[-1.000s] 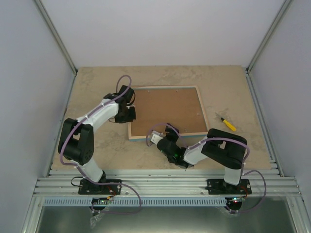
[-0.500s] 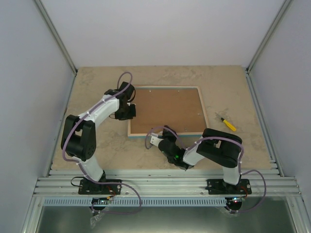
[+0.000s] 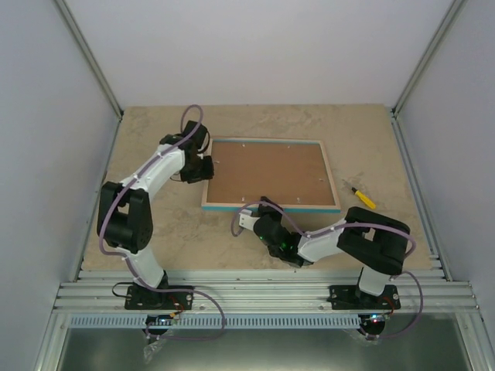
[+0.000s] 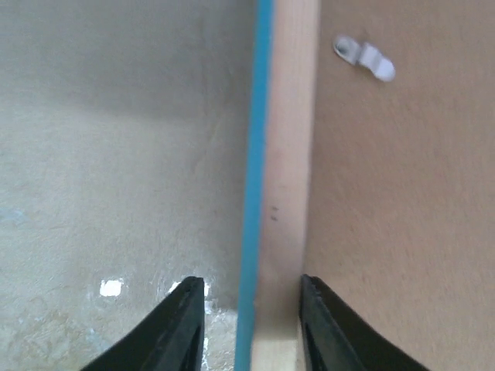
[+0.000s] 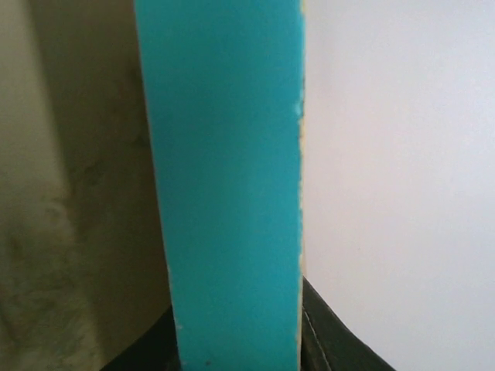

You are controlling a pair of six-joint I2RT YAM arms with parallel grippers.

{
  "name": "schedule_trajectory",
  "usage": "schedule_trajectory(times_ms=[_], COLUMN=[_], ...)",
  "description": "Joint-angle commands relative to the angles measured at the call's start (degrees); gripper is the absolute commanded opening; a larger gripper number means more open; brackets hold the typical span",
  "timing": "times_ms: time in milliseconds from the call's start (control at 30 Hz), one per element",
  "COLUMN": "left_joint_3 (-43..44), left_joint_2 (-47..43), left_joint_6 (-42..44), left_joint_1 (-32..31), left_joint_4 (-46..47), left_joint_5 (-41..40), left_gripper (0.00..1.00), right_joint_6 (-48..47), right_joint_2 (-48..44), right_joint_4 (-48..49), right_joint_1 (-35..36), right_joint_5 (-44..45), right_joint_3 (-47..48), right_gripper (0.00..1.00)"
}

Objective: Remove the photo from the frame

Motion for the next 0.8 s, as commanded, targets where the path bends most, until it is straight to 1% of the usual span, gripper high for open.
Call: schedule_trajectory(times_ms=[0, 167, 233, 300, 400, 533, 633, 767], left_joint_3=[1.38, 1.61, 1.71, 1.51, -0.05, -1.17, -2.13, -3.50], left_joint_2=[-5.49, -11.37, -14.38, -17.95, -24.18, -30.58, -34.78, -38.98], left_joint_6=[-1.84, -3.79, -4.62, -6.14, -7.89, -9.47, -10.12, -9.93], left_joint_1=[3.25, 5.97, 6.78, 7.26, 7.32, 7.32, 7.32, 7.32], left_joint_4=[2.63, 3.63, 4.14, 4.88, 7.41, 8.81, 9.70, 10.20], left_joint_5=[1.37, 3.49, 3.74, 2.50, 0.81, -1.72, -4.59, -7.45], left_gripper=[0.42, 0.58, 0.62, 0.66, 0.77, 0.83, 0.89, 0.94], right_joint_6=[5.44, 7.74, 9.23, 10.80, 15.20, 20.92, 23.36, 26.73], right_joint_2=[-5.45, -8.79, -9.93, -11.09, -13.54, -16.33, -17.47, -18.55], right_joint_4=[-0.26, -7.88, -11.62, -14.75, -20.29, -27.30, -30.69, -34.78], right_joint_1=[0.19, 0.12, -0.02, -0.21, -0.86, -2.26, -3.06, -3.85], right_joint_5=[-0.53, -3.22, -4.00, -4.93, -7.44, -12.12, -14.81, -18.48], right_joint_3=[3.91, 7.60, 9.27, 10.90, 13.79, 18.57, 22.13, 27.55], right_gripper=[0.02, 0.01, 0.01, 0.01, 0.00, 0.00, 0.00, 0.01])
